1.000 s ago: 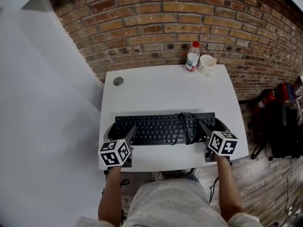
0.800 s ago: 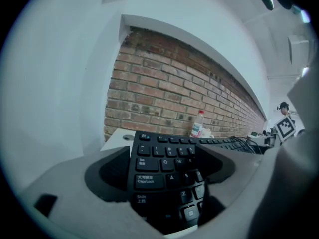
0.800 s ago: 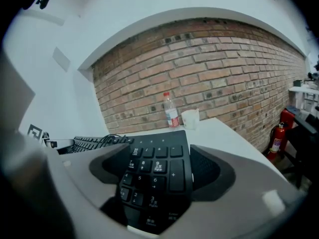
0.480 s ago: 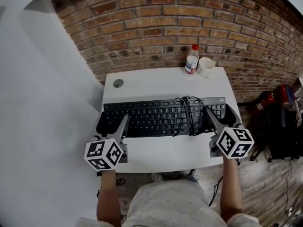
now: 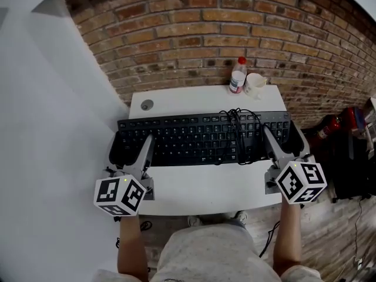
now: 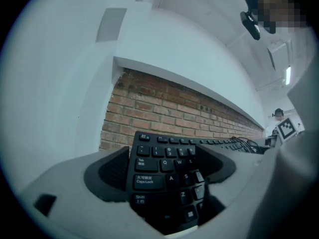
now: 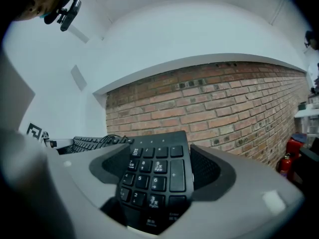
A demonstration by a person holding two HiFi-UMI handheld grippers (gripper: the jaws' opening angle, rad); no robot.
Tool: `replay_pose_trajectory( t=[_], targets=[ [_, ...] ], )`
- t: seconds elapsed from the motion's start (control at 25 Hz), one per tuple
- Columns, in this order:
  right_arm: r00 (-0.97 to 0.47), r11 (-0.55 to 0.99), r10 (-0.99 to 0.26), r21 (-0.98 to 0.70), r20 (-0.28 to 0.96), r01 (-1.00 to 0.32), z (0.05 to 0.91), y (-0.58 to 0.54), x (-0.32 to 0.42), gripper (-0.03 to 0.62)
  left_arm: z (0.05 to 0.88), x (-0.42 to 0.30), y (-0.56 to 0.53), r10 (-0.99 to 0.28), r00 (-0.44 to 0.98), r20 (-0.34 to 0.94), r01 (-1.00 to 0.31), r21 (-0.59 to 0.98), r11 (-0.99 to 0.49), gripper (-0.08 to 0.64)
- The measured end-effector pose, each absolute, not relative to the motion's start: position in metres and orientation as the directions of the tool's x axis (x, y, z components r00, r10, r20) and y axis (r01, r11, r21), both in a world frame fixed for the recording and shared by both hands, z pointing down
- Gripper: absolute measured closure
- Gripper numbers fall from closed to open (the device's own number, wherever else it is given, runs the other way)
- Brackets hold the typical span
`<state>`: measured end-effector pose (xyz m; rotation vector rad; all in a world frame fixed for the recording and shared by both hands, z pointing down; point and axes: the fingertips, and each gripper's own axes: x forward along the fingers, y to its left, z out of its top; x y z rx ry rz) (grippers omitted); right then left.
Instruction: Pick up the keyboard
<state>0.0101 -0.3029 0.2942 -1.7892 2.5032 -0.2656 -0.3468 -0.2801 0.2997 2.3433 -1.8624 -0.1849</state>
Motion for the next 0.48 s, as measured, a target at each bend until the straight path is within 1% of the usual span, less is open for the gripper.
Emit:
replay_pose_trajectory(
  t=[0.24, 0.48],
  targets=[
    [-0.327, 0.319, -0.945, -0.158, 0.027, -0.934, 0.281, -0.3, 0.008, 0.212, 0.288, -0.349, -0.277, -0.974, 0.225, -0.038, -0.956, 0.183, -0.228, 0.156],
    [-0.325, 0.318, -0.945, -0.156, 0.026, -0.935, 0.28, -0.3, 0.009, 0.212, 0.287, -0.348, -0.278, -0.973, 0.227, -0.04, -0.955, 0.185, -0.231, 0.156]
  ],
)
